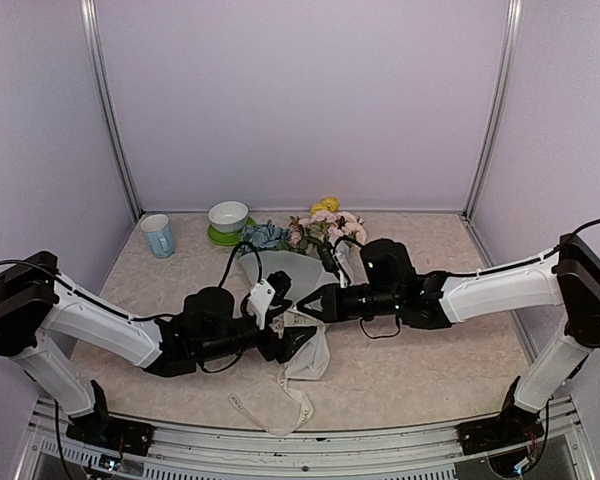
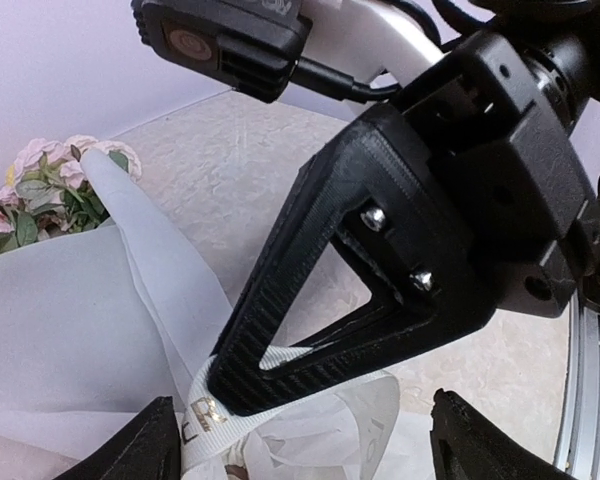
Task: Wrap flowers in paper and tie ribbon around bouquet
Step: Cross the half-tied ribbon at the center of the board.
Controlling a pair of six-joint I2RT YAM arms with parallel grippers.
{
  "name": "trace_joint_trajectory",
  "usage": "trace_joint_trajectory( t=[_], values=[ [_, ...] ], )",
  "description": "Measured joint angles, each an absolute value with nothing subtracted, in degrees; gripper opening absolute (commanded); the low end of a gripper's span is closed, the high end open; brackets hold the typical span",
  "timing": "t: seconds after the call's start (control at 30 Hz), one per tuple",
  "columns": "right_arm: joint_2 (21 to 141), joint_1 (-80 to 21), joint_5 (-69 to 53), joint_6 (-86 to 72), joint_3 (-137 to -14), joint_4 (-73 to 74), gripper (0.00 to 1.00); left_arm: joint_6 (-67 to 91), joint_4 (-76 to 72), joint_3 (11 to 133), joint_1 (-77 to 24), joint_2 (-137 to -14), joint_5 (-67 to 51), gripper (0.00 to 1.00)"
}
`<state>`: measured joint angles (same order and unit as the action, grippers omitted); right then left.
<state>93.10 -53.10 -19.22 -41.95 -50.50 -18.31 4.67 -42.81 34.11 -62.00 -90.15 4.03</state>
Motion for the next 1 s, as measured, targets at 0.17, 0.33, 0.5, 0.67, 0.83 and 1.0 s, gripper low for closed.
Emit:
trace_joint_trajectory(
  t=[0.17,0.33,0.5,0.67,0.83,1.0],
  values=[
    [93.12,-54.96,-15.64,-44.97,-50.48,-19.66,0.0,6.68,-43.94,34.13,-63.22,-92.64,7.14,0.81],
    [93.1,-56.27,-11.6,-46.96,-49.71,-20.86,0.0,8.05,-46.11,33.82,-63.48,-93.14,9.32,0.59],
    [93.01,-56.75,-9.63,-48.38,-49.32,-21.54,0.0,8.49,-47.66,33.69,-63.72,-93.41,10.76,0.13],
    [92.44,-56.95,-8.93,-48.99,-48.18,-22.15,0.0,8.4,-47.94,32.51,-63.4,-93.41,10.94,0.0],
    [92.36,-56.95,-9.17,-48.73,-48.1,-21.91,0.0,8.12,-47.88,32.08,-63.2,-93.06,10.13,0.0],
    [91.9,-56.42,-10.15,-47.77,-48.16,-20.86,0.0,9.1,-47.13,31.2,-60.53,-91.15,4.03,0.66]
  ],
)
